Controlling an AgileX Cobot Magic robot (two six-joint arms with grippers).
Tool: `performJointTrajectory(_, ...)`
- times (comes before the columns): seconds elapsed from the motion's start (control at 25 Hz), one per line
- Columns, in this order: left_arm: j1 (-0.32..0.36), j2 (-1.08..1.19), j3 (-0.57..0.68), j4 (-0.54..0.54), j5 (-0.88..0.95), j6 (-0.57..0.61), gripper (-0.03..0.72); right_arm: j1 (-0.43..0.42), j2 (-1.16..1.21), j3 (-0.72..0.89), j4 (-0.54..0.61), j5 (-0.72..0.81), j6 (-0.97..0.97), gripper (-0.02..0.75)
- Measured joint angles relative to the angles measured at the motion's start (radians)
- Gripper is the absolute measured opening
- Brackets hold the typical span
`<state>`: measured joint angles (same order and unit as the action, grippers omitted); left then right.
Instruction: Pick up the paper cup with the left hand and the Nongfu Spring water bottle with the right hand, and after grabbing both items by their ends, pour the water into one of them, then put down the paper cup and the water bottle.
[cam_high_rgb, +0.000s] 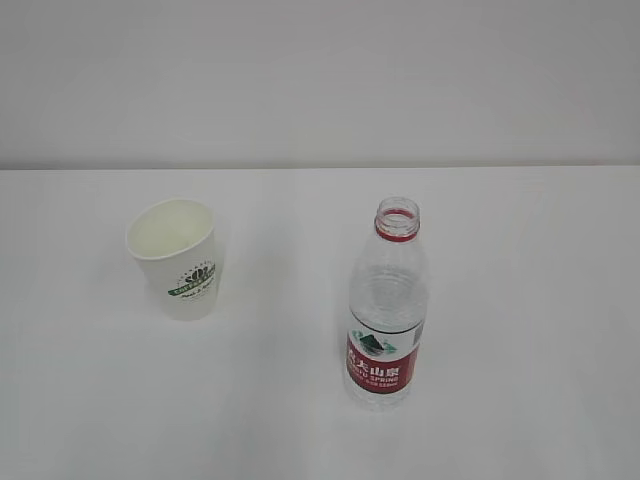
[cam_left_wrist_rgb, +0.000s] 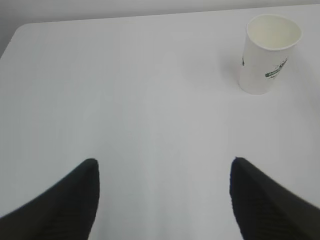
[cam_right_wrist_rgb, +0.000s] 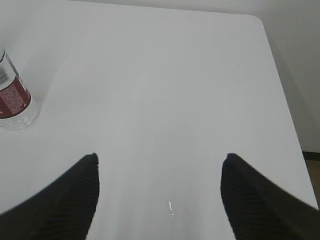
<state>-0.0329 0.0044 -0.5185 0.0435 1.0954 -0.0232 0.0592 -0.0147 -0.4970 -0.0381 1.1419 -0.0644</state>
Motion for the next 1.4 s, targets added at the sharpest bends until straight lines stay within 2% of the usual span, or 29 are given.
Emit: performJointTrajectory(1.4, 0.000, 0.000, 0.000, 0.000, 0.000, 0.000, 0.581, 0.000, 0.000, 0.000, 0.000, 0.000, 0.000, 0.559)
